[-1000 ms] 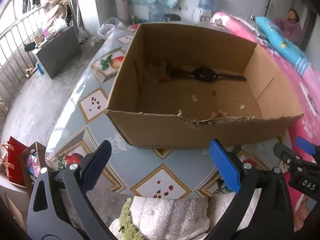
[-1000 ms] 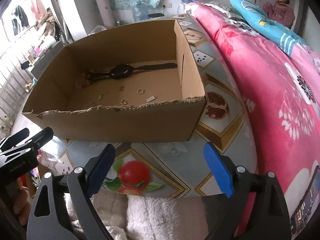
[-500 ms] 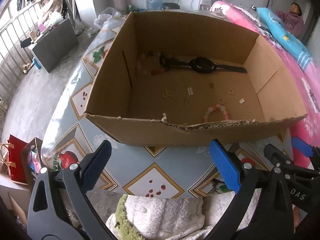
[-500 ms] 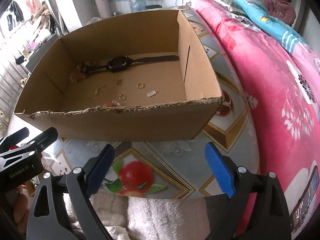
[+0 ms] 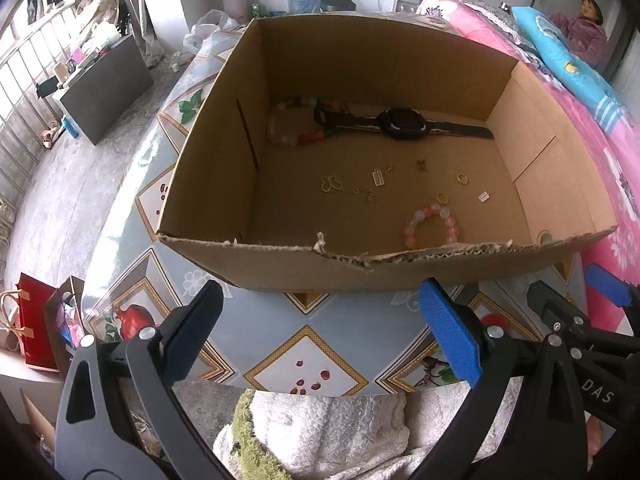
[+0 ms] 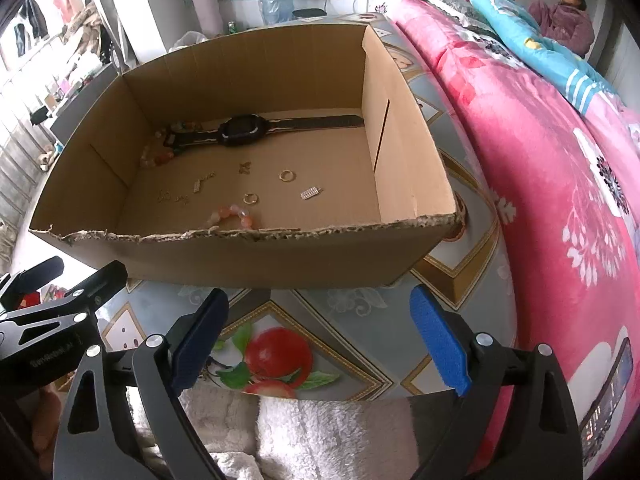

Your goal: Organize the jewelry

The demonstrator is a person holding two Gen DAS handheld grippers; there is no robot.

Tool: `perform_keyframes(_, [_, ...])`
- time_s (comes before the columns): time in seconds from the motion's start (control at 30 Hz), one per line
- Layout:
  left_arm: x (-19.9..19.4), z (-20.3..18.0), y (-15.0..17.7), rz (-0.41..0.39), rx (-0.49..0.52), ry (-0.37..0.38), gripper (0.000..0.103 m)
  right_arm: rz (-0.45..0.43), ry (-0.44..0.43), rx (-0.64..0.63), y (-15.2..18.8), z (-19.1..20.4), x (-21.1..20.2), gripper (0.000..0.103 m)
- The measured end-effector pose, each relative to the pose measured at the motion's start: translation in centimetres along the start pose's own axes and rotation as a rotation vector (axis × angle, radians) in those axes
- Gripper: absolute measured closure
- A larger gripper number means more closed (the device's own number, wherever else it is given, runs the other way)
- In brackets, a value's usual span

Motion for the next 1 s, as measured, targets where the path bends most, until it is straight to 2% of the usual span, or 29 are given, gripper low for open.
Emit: perform_keyframes(1.0, [0.0,0.3,0.0,-0.006,-0.01,-0.004,0.008,-0.025,0.035,-0.036,-1.2,1.3,-0.4,0.013])
Point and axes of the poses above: each gripper's, at about its wrist camera, not at the fingertips, and x roughly the way its jaws point, z to its left, y to its underside, the point moved 1 cm from there along x, roughly the way its jaws point
